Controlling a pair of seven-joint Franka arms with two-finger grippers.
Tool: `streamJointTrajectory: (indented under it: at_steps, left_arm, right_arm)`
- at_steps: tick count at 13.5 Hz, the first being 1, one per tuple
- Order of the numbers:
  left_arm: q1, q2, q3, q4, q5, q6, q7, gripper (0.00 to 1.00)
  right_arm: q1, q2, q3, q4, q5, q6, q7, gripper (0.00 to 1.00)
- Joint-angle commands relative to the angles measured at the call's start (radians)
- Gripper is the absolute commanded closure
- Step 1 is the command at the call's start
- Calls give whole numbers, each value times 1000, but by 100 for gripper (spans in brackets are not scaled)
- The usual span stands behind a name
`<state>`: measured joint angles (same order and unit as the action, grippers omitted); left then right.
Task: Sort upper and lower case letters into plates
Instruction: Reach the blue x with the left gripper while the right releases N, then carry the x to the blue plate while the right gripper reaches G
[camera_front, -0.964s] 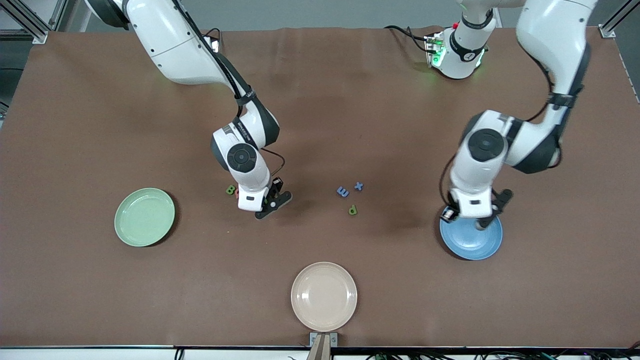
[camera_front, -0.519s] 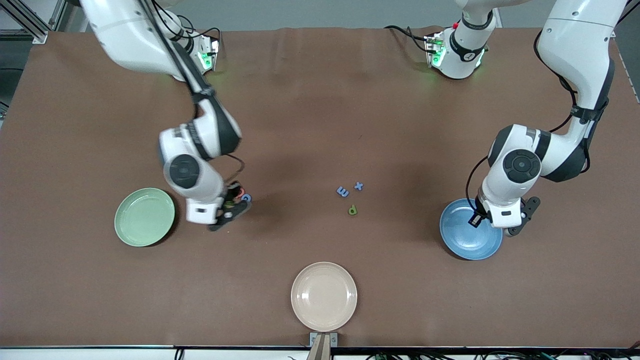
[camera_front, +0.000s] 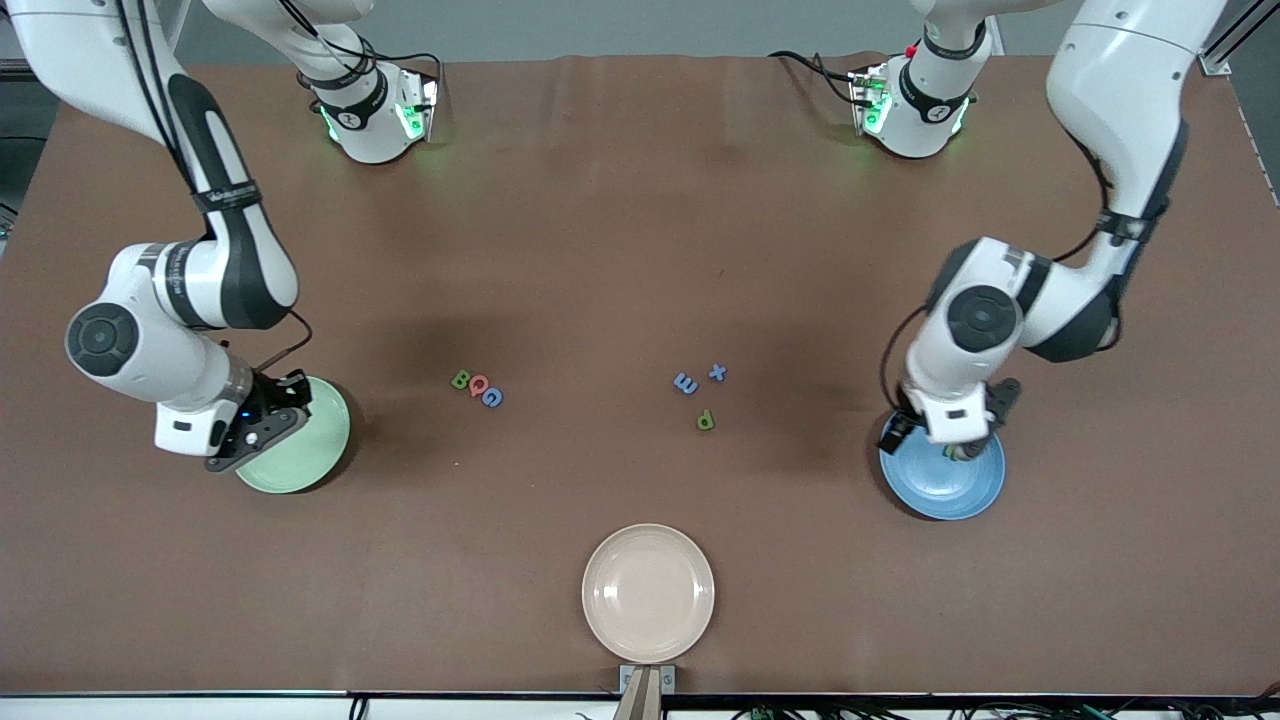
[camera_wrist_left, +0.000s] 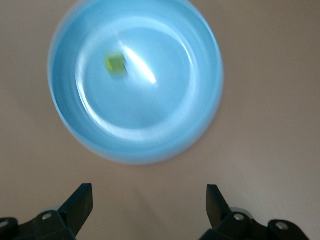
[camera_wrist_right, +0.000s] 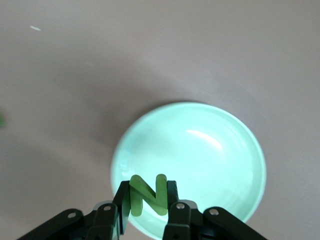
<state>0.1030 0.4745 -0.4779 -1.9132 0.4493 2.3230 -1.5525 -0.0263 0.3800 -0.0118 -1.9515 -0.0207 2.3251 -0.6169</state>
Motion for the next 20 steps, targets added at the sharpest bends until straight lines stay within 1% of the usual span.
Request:
streamJointTrajectory:
  at_steps: [1,3,5,7,8,10,12,13,14,15,16,18,19,20]
  left_arm:
    - [-87,19,-19,6,-6,-19,-128,1]
    - [-159,80,-19,52,-6,-16,-249,3]
    - [-228,156,-19,121,-3,-14,-357,6]
    - [-281,234,-18,196,6,-11,-437,10]
    - [-298,260,-16,216,8,-10,-458,10]
    - [-319,283,-16,224,9,-7,-466,14]
    - [-321,283,-16,212,9,-5,-472,16]
    - [-325,283,-16,200,9,-5,-475,17]
    - [-327,283,-16,195,9,-5,-491,17]
    - [-330,282,-16,189,9,-5,-504,18]
    - [-338,282,-16,186,9,-5,-518,19]
    - [-345,282,-16,175,11,-5,-552,20]
    - [-353,280,-16,171,11,-4,-563,22]
    - [-355,280,-16,163,11,-4,-564,26]
  right_arm:
    - [-76,19,23,-43,-7,59,-14,89]
    - [-98,65,23,-41,-7,109,-14,89]
    - [-116,109,23,-30,-7,141,-14,89]
    - [-139,140,23,-15,-7,149,-14,89]
    - [-142,155,23,-6,-7,149,-14,89]
    - [-142,175,23,2,-7,158,-14,88]
    - [-144,185,23,2,-7,161,-12,86]
    - [-142,183,23,2,-7,160,-11,79]
    - [-139,181,23,3,-7,155,-4,46]
    - [-138,177,23,3,-7,151,-4,18]
    - [-135,165,23,2,-5,145,-3,0]
    - [-121,105,30,2,-5,105,0,0]
    - [-91,85,32,5,-4,64,2,0]
    - [-65,64,30,3,-2,53,15,0]
